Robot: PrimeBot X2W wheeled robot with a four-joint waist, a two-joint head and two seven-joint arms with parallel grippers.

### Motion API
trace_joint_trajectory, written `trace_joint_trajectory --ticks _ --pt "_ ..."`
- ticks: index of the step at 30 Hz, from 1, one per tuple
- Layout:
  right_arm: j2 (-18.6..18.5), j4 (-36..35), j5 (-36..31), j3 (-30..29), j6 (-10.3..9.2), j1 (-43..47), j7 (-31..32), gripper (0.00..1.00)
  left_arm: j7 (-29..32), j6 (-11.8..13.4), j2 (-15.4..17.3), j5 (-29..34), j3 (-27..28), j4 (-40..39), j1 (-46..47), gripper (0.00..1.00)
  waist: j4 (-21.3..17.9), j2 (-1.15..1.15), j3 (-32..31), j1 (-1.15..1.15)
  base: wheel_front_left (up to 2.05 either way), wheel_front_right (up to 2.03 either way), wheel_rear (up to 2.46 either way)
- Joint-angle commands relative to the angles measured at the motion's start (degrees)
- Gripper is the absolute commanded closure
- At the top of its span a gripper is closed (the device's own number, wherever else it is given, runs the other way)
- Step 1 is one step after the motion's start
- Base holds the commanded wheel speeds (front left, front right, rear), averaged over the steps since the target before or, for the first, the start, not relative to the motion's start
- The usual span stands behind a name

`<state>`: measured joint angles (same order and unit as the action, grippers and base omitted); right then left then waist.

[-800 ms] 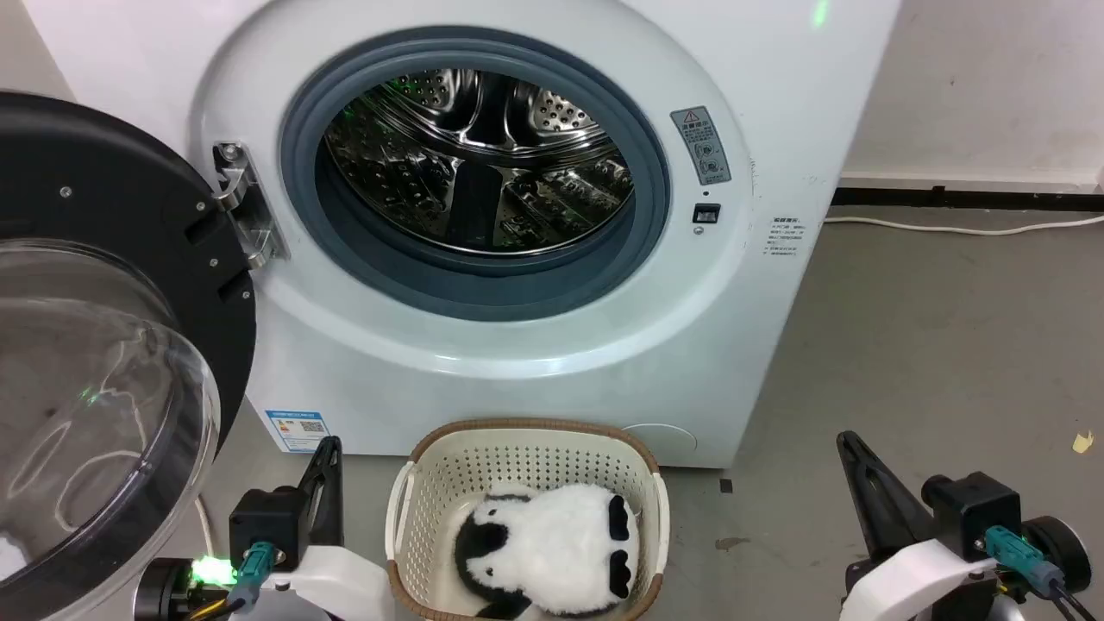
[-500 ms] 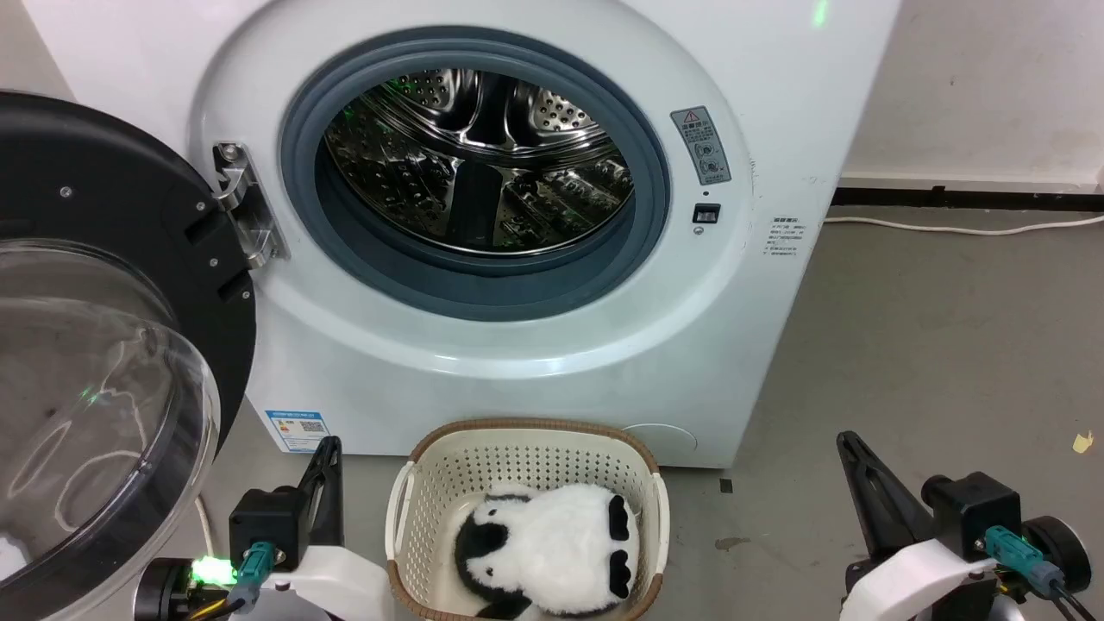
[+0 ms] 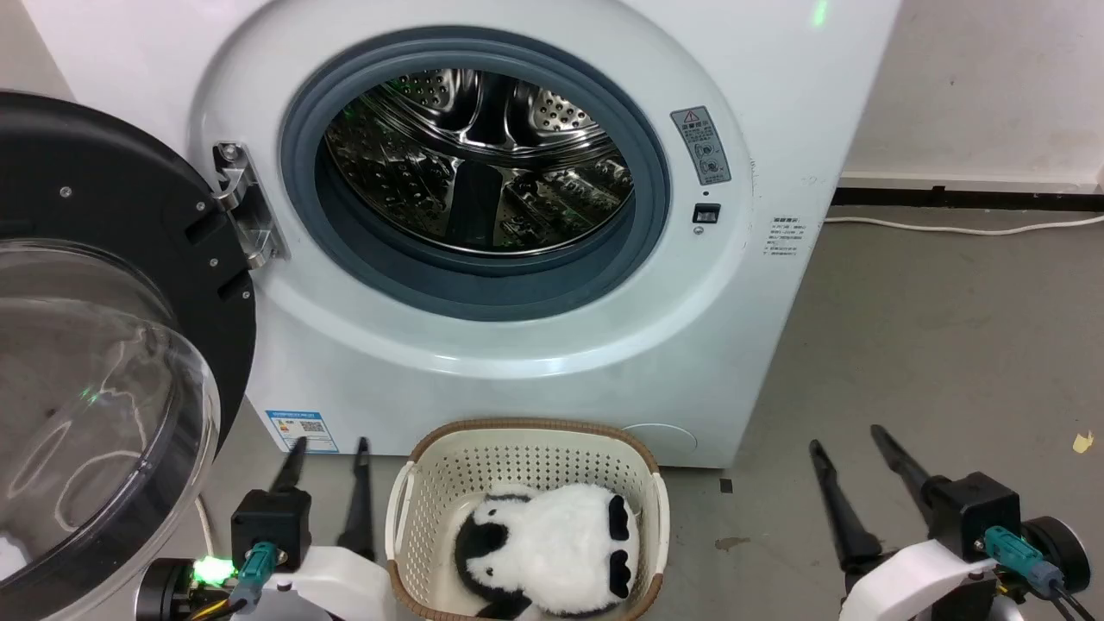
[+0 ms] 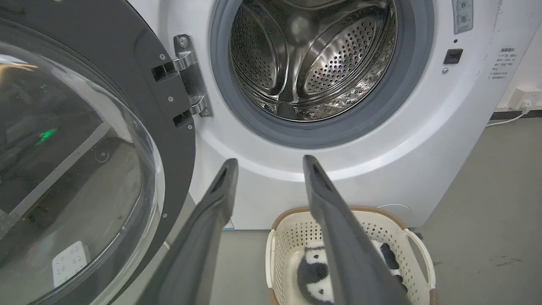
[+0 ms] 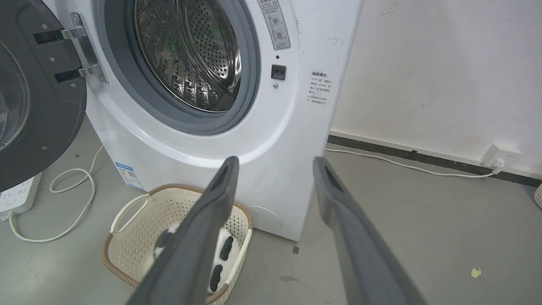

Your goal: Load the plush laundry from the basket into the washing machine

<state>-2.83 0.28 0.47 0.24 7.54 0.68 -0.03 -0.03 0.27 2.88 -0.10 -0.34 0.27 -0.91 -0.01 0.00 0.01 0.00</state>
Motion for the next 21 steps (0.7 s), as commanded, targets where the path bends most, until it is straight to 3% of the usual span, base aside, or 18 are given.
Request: trace_joint_trajectory --ticks 1,21 --pt "0.00 0.12 0.38 -0.02 0.00 -0.02 -0.29 0.00 -0.33 0.14 0.00 0.00 -0.17 0.03 0.02 0.00 -0.03 0.00 0.02 0.00 0.00 0.00 0.00" --pt "-0.01 1.07 2.10 -1.43 -0.01 -2.04 -2.71 0.00 -2.72 0.53 0.58 0.11 -2.56 1.61 2.10 0.00 -1.90 0.00 4.64 0.00 0.00 0.00 0.00"
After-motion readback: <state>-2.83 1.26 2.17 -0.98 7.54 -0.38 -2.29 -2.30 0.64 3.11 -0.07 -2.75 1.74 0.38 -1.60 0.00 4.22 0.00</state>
